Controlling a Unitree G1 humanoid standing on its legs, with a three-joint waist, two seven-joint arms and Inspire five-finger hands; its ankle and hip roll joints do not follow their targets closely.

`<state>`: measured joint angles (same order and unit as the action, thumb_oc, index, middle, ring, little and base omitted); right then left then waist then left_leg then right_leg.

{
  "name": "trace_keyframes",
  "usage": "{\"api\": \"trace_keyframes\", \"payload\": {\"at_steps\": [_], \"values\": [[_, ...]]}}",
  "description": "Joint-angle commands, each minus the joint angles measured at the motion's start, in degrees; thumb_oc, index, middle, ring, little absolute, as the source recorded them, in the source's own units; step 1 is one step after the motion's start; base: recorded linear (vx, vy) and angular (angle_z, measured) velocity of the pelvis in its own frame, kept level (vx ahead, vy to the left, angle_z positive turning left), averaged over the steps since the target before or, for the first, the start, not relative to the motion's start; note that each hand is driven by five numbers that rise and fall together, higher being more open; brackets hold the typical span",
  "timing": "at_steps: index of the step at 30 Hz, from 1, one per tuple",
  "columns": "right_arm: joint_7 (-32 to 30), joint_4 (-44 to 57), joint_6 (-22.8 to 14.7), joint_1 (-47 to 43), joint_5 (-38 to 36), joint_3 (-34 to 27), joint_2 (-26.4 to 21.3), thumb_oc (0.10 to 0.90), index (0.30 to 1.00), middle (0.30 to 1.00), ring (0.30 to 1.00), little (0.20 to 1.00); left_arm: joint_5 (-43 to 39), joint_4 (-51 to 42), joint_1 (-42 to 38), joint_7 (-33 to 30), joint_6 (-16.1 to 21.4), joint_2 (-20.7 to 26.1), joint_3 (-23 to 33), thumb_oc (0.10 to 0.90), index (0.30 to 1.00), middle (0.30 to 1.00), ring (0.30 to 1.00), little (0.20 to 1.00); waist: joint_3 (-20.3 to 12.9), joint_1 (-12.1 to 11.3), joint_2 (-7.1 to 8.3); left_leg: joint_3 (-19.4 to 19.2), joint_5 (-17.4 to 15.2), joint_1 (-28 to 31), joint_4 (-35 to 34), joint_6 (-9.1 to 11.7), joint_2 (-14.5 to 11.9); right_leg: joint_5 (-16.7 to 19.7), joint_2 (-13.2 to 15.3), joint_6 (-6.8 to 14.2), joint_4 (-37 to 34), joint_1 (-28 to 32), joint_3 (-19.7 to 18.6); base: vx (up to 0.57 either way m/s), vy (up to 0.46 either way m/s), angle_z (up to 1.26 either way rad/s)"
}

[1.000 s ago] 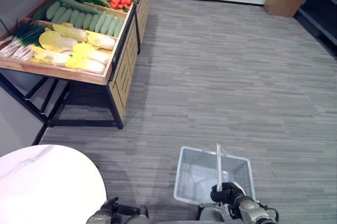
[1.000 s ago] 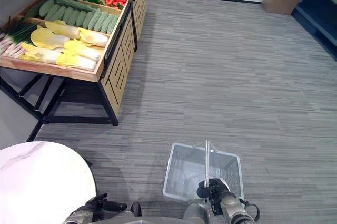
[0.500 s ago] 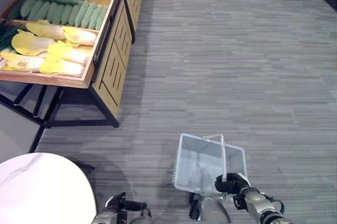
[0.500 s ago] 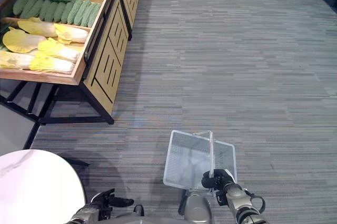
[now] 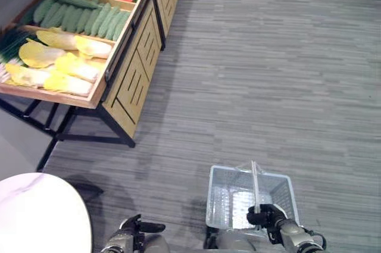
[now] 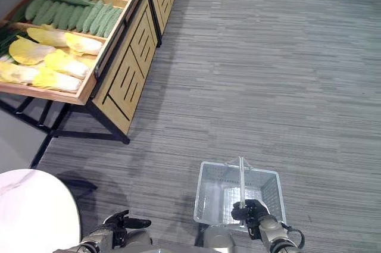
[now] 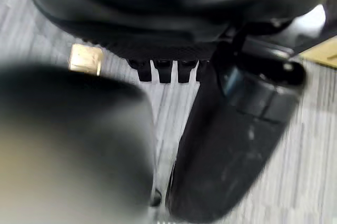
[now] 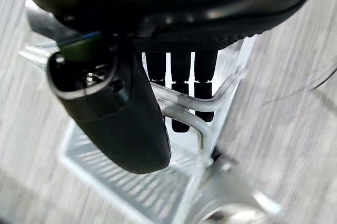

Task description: Get the vegetables into the basket

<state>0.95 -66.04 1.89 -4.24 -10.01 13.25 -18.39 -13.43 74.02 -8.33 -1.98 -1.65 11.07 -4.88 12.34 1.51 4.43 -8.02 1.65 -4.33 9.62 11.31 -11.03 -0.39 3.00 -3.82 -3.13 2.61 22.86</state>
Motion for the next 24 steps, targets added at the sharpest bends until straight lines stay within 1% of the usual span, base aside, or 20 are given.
{"api": "trace_keyframes", "payload": {"at_steps": [1,2,4,6,8,10,11,12,13,14,15,16,18,19,20,21,22,24], "values": [[-0.2,2.1,-1.8,0.4,-0.1,0.4,-2.2,0.400,0.300,0.300,0.300,0.300,1.0,0.5,1.3,-1.1,-0.1,1.6,-1.9,0.900,1.000,1.000,1.000,1.000,0.8,-2.4,-2.22,0.3,6.2,-3.7,-7.0,-3.8,0.8,-0.6,2.5,9.7,2.4,-1.2,-5.2,0.27,0.098,-0.25],[-0.5,2.1,-1.9,0.2,0.0,0.5,-2.3,0.400,0.300,0.300,0.300,0.300,0.7,0.4,1.3,-1.2,0.0,1.6,-2.0,0.900,1.000,1.000,1.000,1.000,0.9,-2.8,-2.59,0.4,8.8,-4.8,-9.4,-3.2,-0.1,-1.2,2.5,9.9,2.4,-0.2,-5.5,0.29,0.101,-0.48],[-0.6,2.3,-1.9,0.0,0.3,0.6,-2.3,0.400,0.300,0.300,0.300,0.300,1.0,0.5,1.3,-1.3,-0.1,1.4,-2.1,0.900,1.000,1.000,1.000,1.000,1.1,-3.2,-3.07,-1.6,11.1,-5.8,-13.2,-2.6,-1.0,-2.2,2.5,10.3,2.3,1.6,-6.1,0.26,0.098,-0.56],[-0.7,2.0,-2.0,-0.4,0.3,0.7,-2.3,0.400,0.300,0.300,0.300,0.300,1.1,0.4,1.5,-1.3,0.1,1.3,-2.0,0.900,1.000,1.000,1.000,1.000,1.0,-3.7,-3.56,-3.2,11.9,-6.6,-13.9,-2.3,-1.1,-2.9,2.5,10.5,2.0,3.3,-6.9,0.26,0.128,-0.41],[-0.5,1.9,-1.9,-0.6,0.6,0.8,-2.2,0.400,0.300,0.300,0.300,0.300,1.1,0.3,2.0,-1.3,0.1,1.2,-1.6,0.900,1.000,1.000,1.000,1.000,0.6,-4.4,-3.94,-3.5,12.8,-6.1,-13.4,-2.2,-1.1,-3.6,2.9,11.0,1.9,5.1,-8.1,0.29,0.171,-0.39],[-0.2,2.1,-1.7,-0.6,0.9,1.1,-1.7,0.400,0.300,0.300,0.300,0.300,0.8,0.5,2.8,-1.1,0.1,1.1,-1.2,0.900,1.000,1.000,1.000,1.000,-0.5,-4.9,-3.84,-3.5,11.5,-5.0,-12.8,-3.1,-0.3,-4.7,4.2,11.7,2.0,7.1,-9.3,0.28,0.186,-0.39],[-0.2,2.2,-1.7,-0.6,0.9,1.1,-1.7,0.400,0.300,0.300,0.300,0.300,0.8,0.5,2.8,-1.1,0.1,1.1,-1.2,0.900,1.000,1.000,1.000,1.000,-0.4,-5.0,-3.76,-3.6,11.4,-4.9,-12.8,-3.1,-0.2,-4.7,4.3,11.8,2.0,7.1,-9.4,0.22,0.173,-0.49],[-0.1,2.5,-1.6,-0.4,1.2,1.1,-1.4,0.400,0.300,0.300,0.300,0.300,1.0,0.7,3.1,-1.0,0.1,1.0,-1.1,0.900,1.000,1.000,1.000,1.000,-1.1,-5.1,-3.54,-3.5,10.8,-4.7,-12.2,-3.7,0.5,-4.9,5.4,12.2,2.4,7.8,-10.1,0.12,0.102,-0.45],[-0.1,2.5,-1.6,-0.3,1.2,1.1,-1.4,0.400,0.300,0.300,0.300,0.300,1.0,0.7,3.1,-1.0,0.1,1.1,-1.1,0.900,1.000,1.000,1.000,1.000,-1.1,-5.2,-3.43,-3.6,10.7,-4.6,-12.2,-3.7,0.6,-5.0,5.6,12.3,2.5,7.8,-10.2,0.32,0.276,-0.35],[0.0,2.9,-1.4,-0.1,1.3,0.9,-0.7,0.400,0.300,0.300,0.300,0.300,1.6,0.8,3.3,-0.8,0.1,1.3,-1.5,0.900,1.000,1.000,1.000,1.000,-1.8,-5.2,-2.62,-4.4,8.6,-4.6,-10.4,-5.0,1.9,-5.2,7.9,13.1,3.9,8.4,-11.2,0.37,0.374,-0.21],[0.2,3.0,-1.3,-0.2,1.7,0.8,0.0,0.400,0.300,0.300,0.300,0.300,2.5,0.7,3.2,-0.7,0.1,1.6,-1.9,0.900,1.000,1.000,1.000,1.000,-2.6,-5.3,-1.48,-6.2,6.4,-4.1,-8.8,-6.5,3.5,-4.3,10.2,14.5,6.2,7.0,-12.3,0.42,0.436,-0.27],[0.3,2.9,-1.2,-0.2,1.8,0.8,0.1,0.400,0.300,0.300,0.300,0.300,2.5,0.5,3.1,-0.7,0.1,1.8,-1.8,0.900,1.000,1.000,1.000,1.000,-2.7,-5.4,-1.13,-6.6,5.4,-3.9,-8.6,-7.1,4.2,-3.6,10.9,14.9,7.3,6.4,-12.6,0.28,0.328,-0.38],[0.4,3.0,-1.0,-0.5,1.9,0.8,0.5,0.400,0.300,0.300,0.300,0.300,2.1,-0.1,2.8,-0.6,0.1,2.1,-1.9,0.900,1.000,1.000,1.000,1.000,-2.7,-5.5,-0.39,-7.4,4.0,-3.2,-8.3,-8.4,6.0,-0.4,12.4,16.2,10.1,4.6,-13.7,0.15,0.193,-0.51],[0.4,3.0,-1.0,-0.5,1.9,0.8,0.5,0.400,0.300,0.300,0.300,0.300,2.1,-0.1,2.8,-0.6,0.1,2.2,-2.0,0.900,1.000,1.000,1.000,1.000,-2.7,-5.6,-0.32,-7.5,4.0,-3.2,-8.3,-8.5,6.1,-0.4,12.5,16.2,10.2,4.5,-13.9,0.11,0.164,-0.31],[0.5,3.2,-0.9,-0.6,1.8,0.7,0.5,0.400,0.300,0.300,0.300,0.300,2.1,-0.3,2.5,-0.5,0.1,2.4,-2.1,0.900,1.000,1.000,1.000,1.000,-2.6,-5.7,-0.20,-7.4,3.2,-2.6,-8.6,-9.2,7.0,1.3,13.1,16.4,12.5,3.1,-14.4,0.10,0.189,-0.07],[0.5,3.4,-0.9,-0.7,1.7,0.6,0.5,0.400,0.300,0.300,0.300,0.300,2.2,-0.5,2.2,-0.4,0.1,2.6,-2.4,0.900,1.000,1.000,1.000,1.000,-2.2,-5.3,0.12,-7.3,2.4,-1.5,-9.1,-10.2,8.3,3.9,14.3,16.9,15.7,1.7,-15.3,0.17,0.351,0.01],[0.4,3.6,-1.0,-1.1,1.5,0.4,0.3,0.400,0.300,0.300,0.300,0.300,2.1,-1.0,1.7,-0.5,0.0,2.8,-2.7,0.900,1.000,1.000,1.000,1.000,-1.3,-5.1,-0.47,-7.3,1.8,-0.4,-9.7,-11.4,9.2,8.0,14.8,16.5,21.1,-1.7,-15.6,0.15,0.364,0.04],[0.3,3.7,-1.1,-1.3,0.8,0.0,0.2,0.400,0.300,0.300,0.300,0.300,2.0,-1.4,1.4,-0.4,0.0,2.8,-3.0,0.900,1.000,1.000,1.000,1.000,-0.2,-4.8,-1.00,-7.0,0.6,1.4,-10.3,-12.2,9.9,9.4,15.1,16.0,24.5,-3.4,-14.9,0.12,0.280,0.00]]}}
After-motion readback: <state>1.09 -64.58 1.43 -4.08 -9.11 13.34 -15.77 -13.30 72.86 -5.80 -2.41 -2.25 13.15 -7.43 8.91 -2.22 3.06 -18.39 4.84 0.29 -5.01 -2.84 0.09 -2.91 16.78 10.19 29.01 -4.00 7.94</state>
